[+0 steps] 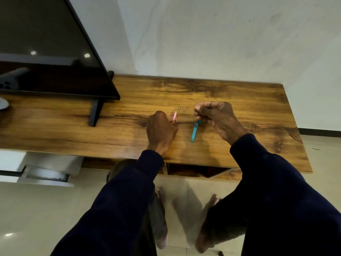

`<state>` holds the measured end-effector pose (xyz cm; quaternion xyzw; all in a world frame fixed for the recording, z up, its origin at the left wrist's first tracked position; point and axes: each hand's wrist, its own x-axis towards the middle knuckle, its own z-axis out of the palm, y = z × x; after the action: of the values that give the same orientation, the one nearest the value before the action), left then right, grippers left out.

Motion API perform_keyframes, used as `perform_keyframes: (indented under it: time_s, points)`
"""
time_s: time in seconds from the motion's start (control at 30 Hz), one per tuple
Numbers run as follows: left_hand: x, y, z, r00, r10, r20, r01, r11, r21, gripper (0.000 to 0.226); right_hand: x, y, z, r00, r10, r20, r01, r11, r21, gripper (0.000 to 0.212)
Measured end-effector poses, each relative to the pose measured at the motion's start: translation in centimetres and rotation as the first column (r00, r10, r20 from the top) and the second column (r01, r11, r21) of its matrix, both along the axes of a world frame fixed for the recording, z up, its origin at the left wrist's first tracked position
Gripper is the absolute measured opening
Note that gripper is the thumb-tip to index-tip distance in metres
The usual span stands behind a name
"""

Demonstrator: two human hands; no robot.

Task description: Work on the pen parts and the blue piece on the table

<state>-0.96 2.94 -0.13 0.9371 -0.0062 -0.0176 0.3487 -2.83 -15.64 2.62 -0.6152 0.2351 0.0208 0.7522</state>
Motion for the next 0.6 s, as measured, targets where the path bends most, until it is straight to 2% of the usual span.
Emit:
perform_keyframes:
  time_s: [0.1,0.23,0.47,0.6]
  points:
    - [-0.8,0.4,0.7,1.0,0.007,-0.026,-0.012,0.978,-0.209,0.01,-0.1,0.3,0.3,0.999,-0.02,0.043,0.019,1.0,0.024,0.013]
    - [-1.8,0.8,1.4,0.999,0.034,0.01,-0.027,0.926,-0.377,0.01,-0.4,0.8,1.2,0.992,-0.033,0.12,0.033,0.999,0.006,0.014]
    - [-2.9,0.5,2.4,0.991,0.001,0.133,0.062,0.88,-0.472,0.022,-1.1,1.6,4.1,0.934,0.06,0.353,0.022,0.975,-0.223,0.021]
    - [-3.3,0.3,2.6,0.983,-0.009,0.184,0.092,0.889,-0.449,0.021,-1.5,2.2,5.0,0.91,0.078,0.406,0.043,0.959,-0.281,0.022]
